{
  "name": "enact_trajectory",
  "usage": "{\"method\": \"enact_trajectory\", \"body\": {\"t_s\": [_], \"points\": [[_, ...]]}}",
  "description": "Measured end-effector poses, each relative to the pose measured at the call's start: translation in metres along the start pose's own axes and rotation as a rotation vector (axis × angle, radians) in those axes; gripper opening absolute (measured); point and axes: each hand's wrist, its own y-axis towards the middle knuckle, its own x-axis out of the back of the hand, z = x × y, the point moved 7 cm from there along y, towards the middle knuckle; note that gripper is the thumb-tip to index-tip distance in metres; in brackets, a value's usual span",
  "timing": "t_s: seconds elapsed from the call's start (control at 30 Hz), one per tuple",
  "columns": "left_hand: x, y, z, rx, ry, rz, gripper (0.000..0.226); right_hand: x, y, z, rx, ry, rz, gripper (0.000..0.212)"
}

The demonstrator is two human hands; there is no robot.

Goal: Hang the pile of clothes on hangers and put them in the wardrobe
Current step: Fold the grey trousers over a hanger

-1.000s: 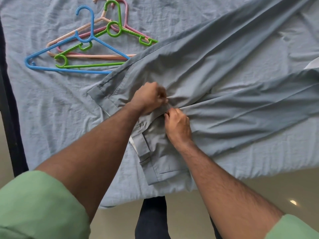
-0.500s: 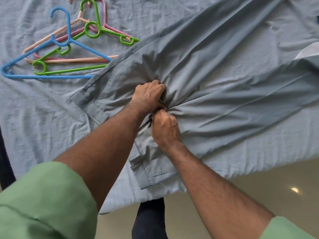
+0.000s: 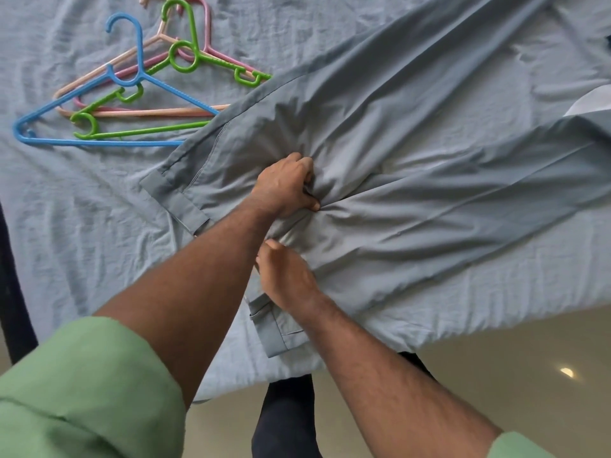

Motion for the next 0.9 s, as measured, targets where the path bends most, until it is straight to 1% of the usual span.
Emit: {"method": "enact_trajectory", "body": {"t_s": [0.07, 0.13, 0.17, 0.23, 0.27, 0.33, 0.4, 0.43, 0.5, 0.57, 0.63, 0.67, 0.73, 0.77, 0.8, 0.83, 0.9], "points": [[0.005, -0.011, 0.009, 0.007, -0.206, -0.089, 0.05, -0.007, -0.001, -0.013, 0.005, -0.005, 0.057, 0.016], [0.013, -0.035, 0.026, 0.039, -0.327, -0.247, 0.042, -0.008, -0.009, -0.019, 0.07, -0.022, 0.011, 0.025], [0.015, -0.053, 0.036, 0.078, -0.318, -0.315, 0.037, -0.008, -0.016, -0.02, 0.11, -0.04, -0.012, 0.03], [0.011, -0.091, 0.057, 0.175, -0.241, -0.381, 0.03, -0.009, -0.033, -0.022, 0.186, -0.075, -0.007, 0.039], [0.006, -0.112, 0.067, 0.232, -0.204, -0.393, 0.03, -0.008, -0.042, -0.022, 0.223, -0.096, 0.028, 0.049], [-0.005, -0.151, 0.088, 0.376, -0.209, -0.426, 0.036, -0.011, -0.06, -0.023, 0.31, -0.169, 0.171, 0.083], [-0.018, -0.183, 0.107, 0.57, -0.379, -0.482, 0.047, -0.021, -0.076, -0.026, 0.385, -0.34, 0.312, 0.117], [-0.026, -0.196, 0.114, 0.676, -0.489, -0.509, 0.053, -0.028, -0.082, -0.029, 0.417, -0.438, 0.355, 0.128], [-0.034, -0.208, 0.118, 0.815, -0.626, -0.546, 0.061, -0.037, -0.088, -0.035, 0.436, -0.584, 0.377, 0.139], [-0.032, -0.203, 0.121, 0.865, -0.717, -0.585, 0.065, -0.042, -0.09, -0.038, 0.417, -0.656, 0.326, 0.138], [-0.028, -0.194, 0.13, 0.879, -0.843, -0.621, 0.067, -0.05, -0.092, -0.036, 0.428, -0.668, 0.278, 0.127], [-0.027, -0.188, 0.137, 0.869, -0.921, -0.638, 0.063, -0.057, -0.095, -0.034, 0.449, -0.658, 0.271, 0.116], [-0.025, -0.177, 0.147, 0.829, -1.051, -0.657, 0.042, -0.067, -0.099, -0.032, 0.465, -0.63, 0.281, 0.099], [-0.024, -0.174, 0.152, 0.816, -1.056, -0.652, 0.03, -0.072, -0.1, -0.032, 0.458, -0.621, 0.309, 0.094], [-0.023, -0.171, 0.157, 0.811, -1.037, -0.641, 0.023, -0.076, -0.101, -0.032, 0.45, -0.61, 0.348, 0.09], [-0.023, -0.17, 0.162, 0.806, -1.02, -0.629, 0.021, -0.082, -0.103, -0.03, 0.444, -0.595, 0.391, 0.085], [-0.023, -0.174, 0.171, 0.809, -0.983, -0.622, 0.023, -0.092, -0.108, -0.021, 0.452, -0.549, 0.448, 0.075]]}}
